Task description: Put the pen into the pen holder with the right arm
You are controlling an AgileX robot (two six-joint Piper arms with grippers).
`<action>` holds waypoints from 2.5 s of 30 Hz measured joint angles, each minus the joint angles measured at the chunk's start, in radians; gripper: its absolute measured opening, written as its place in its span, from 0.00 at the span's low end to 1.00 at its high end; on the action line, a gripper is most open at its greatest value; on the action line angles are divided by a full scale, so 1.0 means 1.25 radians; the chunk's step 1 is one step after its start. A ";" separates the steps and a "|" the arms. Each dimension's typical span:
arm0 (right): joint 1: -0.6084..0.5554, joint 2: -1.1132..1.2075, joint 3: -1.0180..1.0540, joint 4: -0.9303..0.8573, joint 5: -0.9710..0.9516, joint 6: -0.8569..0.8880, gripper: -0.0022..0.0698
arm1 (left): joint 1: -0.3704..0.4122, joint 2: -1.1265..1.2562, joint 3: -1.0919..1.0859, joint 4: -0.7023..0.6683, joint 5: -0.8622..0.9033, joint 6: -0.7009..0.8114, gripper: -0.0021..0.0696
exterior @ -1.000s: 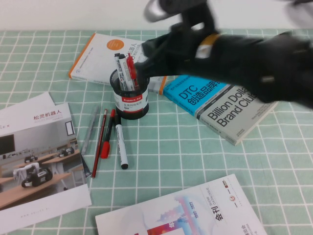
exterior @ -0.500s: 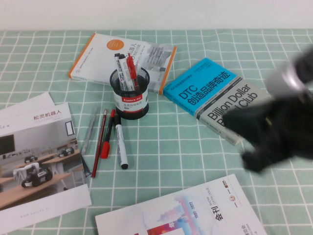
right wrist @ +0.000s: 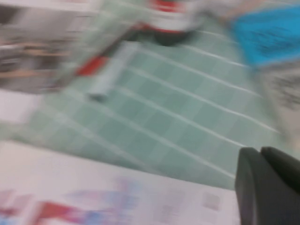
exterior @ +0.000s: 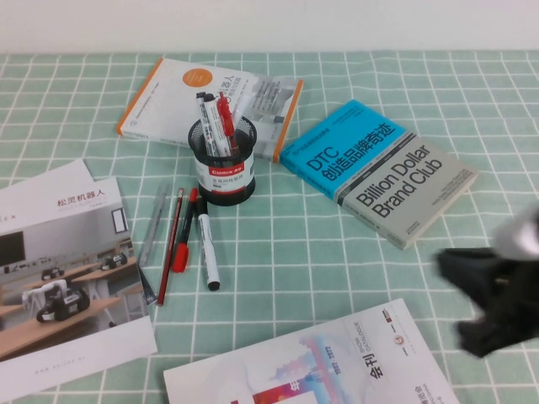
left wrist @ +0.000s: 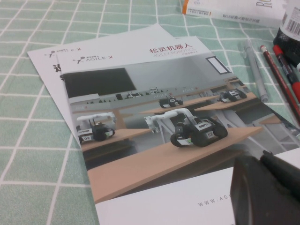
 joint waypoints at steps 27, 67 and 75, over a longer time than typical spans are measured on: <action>-0.395 -0.722 0.487 -0.048 -0.095 0.002 0.00 | 0.000 0.000 0.000 0.000 0.000 0.000 0.02; -0.395 -0.732 0.487 -0.051 0.061 0.002 0.00 | 0.000 0.000 0.000 0.000 0.000 0.000 0.02; -0.395 -0.732 0.487 -0.051 0.061 0.002 0.00 | 0.000 0.000 0.000 0.000 0.000 0.000 0.02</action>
